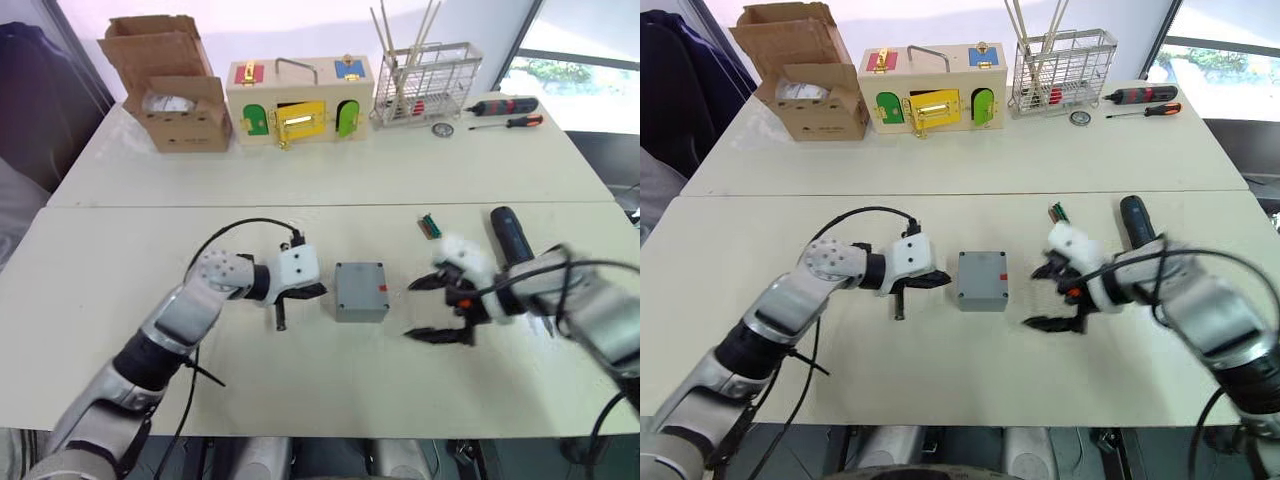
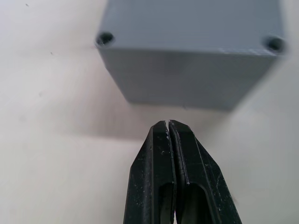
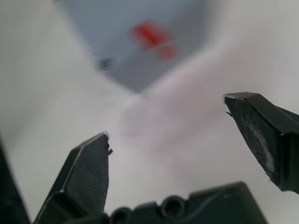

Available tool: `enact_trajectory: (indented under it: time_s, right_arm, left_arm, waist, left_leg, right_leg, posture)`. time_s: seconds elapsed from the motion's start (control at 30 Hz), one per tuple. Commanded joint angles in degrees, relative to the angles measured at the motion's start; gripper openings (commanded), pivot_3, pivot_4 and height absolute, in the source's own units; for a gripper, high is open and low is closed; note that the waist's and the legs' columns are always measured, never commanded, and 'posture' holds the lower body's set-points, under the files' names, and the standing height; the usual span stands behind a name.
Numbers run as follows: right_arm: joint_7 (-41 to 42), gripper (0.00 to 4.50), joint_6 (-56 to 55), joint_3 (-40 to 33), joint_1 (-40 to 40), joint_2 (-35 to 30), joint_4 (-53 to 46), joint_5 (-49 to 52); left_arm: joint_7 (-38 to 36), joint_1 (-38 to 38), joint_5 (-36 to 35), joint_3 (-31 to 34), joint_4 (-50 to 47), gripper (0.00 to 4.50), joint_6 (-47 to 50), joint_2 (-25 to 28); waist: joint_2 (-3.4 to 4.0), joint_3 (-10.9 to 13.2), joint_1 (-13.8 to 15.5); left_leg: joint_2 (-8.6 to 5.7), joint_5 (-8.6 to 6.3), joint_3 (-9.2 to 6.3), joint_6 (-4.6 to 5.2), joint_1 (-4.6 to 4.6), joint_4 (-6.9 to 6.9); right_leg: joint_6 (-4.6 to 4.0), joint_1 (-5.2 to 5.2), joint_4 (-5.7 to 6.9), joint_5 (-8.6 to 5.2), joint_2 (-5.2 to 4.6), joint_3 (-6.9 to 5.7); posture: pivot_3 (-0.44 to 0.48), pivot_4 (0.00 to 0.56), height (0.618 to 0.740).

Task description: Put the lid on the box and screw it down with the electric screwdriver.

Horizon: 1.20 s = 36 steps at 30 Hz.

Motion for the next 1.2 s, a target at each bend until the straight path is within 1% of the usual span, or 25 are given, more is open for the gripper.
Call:
enact_trajectory:
  time_s: [0.03, 0.13, 0.2, 0.3, 0.37, 0.43, 0.47, 0.53, 0.67, 0.8, 0.87, 1.03, 1.2]
  right_arm:
    - [-1.4, 4.48, 3.1, -10.6, -4.9, 1.8, 2.9, 6.1]
    - [-4.8, 4.48, 3.3, -14.2, -7.4, 4.7, 7.0, 7.2]
    - [-8.6, 4.48, 0.4, -14.9, -7.9, 8.3, 10.1, 6.0]
    - [-13.3, 4.48, -3.5, -15.1, -7.7, 12.9, 13.8, 4.3]
    - [-18.5, 4.48, -9.5, -14.1, -5.8, 17.8, 18.7, 0.7]
    - [-21.7, 3.98, -16.3, -12.8, -3.7, 22.6, 22.8, -2.0]
    - [-21.9, 3.77, -18.3, -12.6, -3.1, 24.1, 23.8, -2.3]
    - [-22.6, 3.16, -22.8, -12.0, -2.9, 26.2, 25.9, -3.8]
    - [-25.8, 1.58, -29.5, -10.2, -4.0, 28.6, 32.3, -7.9]
    - [-28.1, 1.58, -34.8, -9.0, -6.9, 30.5, 40.7, -11.1]
    - [-27.9, 1.58, -36.5, -8.4, -8.2, 31.1, 43.9, -11.9]
    - [-27.2, 1.58, -38.7, -7.7, -10.3, 32.0, 49.1, -12.7]
    - [-27.1, 1.58, -39.7, -7.6, -12.0, 32.5, 52.1, -12.7]
  left_arm:
    - [-1.0, 0.2, -6.6, 7.1, -5.1, 0.0, 3.7, 1.1]
    - [-1.5, 0.2, -14.1, 13.1, -7.2, 0.0, 8.7, 0.9]
    - [-0.6, -0.4, -17.4, 15.9, -7.7, 0.0, 10.7, 0.4]
    - [1.3, -1.5, -21.0, 17.9, -8.2, 0.0, 13.2, -1.0]
    - [3.4, -2.4, -22.4, 18.0, -8.7, 0.0, 14.3, -2.7]
    - [5.1, -2.4, -22.2, 16.5, -9.1, 0.0, 14.5, -3.9]
    - [5.7, -2.3, -22.1, 16.1, -9.2, 0.0, 14.6, -4.0]
    - [6.4, -2.0, -22.7, 15.8, -9.7, 0.0, 15.0, -4.1]
    - [6.8, -1.2, -23.7, 15.7, -11.0, 0.0, 16.1, -2.7]
    - [7.2, -1.2, -23.8, 15.3, -10.8, 0.0, 16.1, -1.6]
    - [7.4, -1.3, -23.4, 14.6, -10.7, 0.0, 15.7, -1.3]
    - [8.1, -1.1, -23.5, 14.0, -10.8, 0.0, 15.4, -1.1]
    - [8.8, -0.8, -23.3, 13.6, -10.9, 0.0, 15.2, -0.8]
  waist:
    - [-0.01, 0.0, 0.0]
    - [-0.03, 0.0, 0.1]
    - [-0.06, 0.0, 0.1]
    - [-0.06, 0.0, 0.1]
    - [-0.08, 0.0, 0.0]
    - [-0.16, -0.1, 0.0]
    - [-0.15, -0.1, 0.0]
    - [-0.12, 0.0, -0.1]
    - [-0.11, -0.1, -0.7]
    - [-0.11, -0.1, -1.3]
    - [-0.11, -0.1, -1.4]
    - [-0.11, -0.1, -1.4]
    - [-0.11, -0.1, -1.5]
  left_leg:
    - [0.01, -0.01, 0.0, 0.01, 0.01, 0.0]
    - [0.01, 0.0, -0.01, 0.0, 0.0, 0.02]
    - [0.0, -0.01, -0.03, 0.01, 0.0, 0.01]
    - [-0.03, 0.0, 0.0, 0.0, 0.0, 0.02]
    - [-0.03, 0.01, -0.01, -0.01, 0.0, 0.02]
    - [-0.03, 0.01, -0.01, -0.02, 0.0, 0.03]
    - [-0.03, 0.01, -0.02, -0.02, 0.0, 0.03]
    - [-0.05, 0.01, 0.02, -0.02, 0.0, 0.01]
    - [-0.04, 0.02, 0.08, -0.04, 0.0, -0.01]
    - [-0.04, 0.02, 0.04, -0.05, 0.01, -0.03]
    - [-0.04, 0.02, 0.04, -0.05, 0.01, -0.06]
    - [-0.04, 0.02, 0.04, -0.05, 0.01, -0.08]
    - [-0.04, 0.02, 0.04, -0.05, 0.01, -0.09]
  right_leg:
    - [0.0, 0.02, 0.0, 0.0, 0.0, 0.0]
    - [0.0, 0.03, 0.0, 0.0, 0.0, 0.0]
    - [0.0, 0.04, 0.0, 0.0, -0.01, -0.01]
    - [0.0, 0.04, 0.01, 0.0, -0.04, 0.01]
    - [0.0, 0.03, 0.03, 0.0, -0.04, 0.0]
    - [0.0, 0.04, 0.04, 0.0, -0.04, 0.0]
    - [0.0, 0.04, 0.04, 0.0, -0.04, 0.0]
    - [0.0, 0.0, 0.05, 0.0, -0.05, 0.04]
    - [0.0, -0.06, 0.08, 0.0, -0.04, 0.08]
    - [0.0, -0.06, 0.1, 0.0, -0.03, 0.06]
    - [0.0, -0.05, 0.08, 0.0, -0.03, 0.06]
    - [0.0, -0.05, 0.06, 0.0, -0.03, 0.07]
    - [0.0, -0.05, 0.06, 0.0, -0.03, 0.07]
  posture:
    - [0.0, 0.15, 0.73]
    - [0.0, 0.15, 0.73]
    - [0.0, 0.15, 0.73]
    - [0.0, 0.15, 0.73]
    - [0.0, 0.15, 0.73]
    - [0.0, 0.15, 0.73]
    - [0.0, 0.15, 0.73]
    - [0.0, 0.15, 0.73]
    - [0.0, 0.15, 0.73]
    - [0.0, 0.15, 0.73]
    - [0.0, 0.15, 0.73]
    - [0.0, 0.15, 0.73]
    - [0.0, 0.15, 0.73]
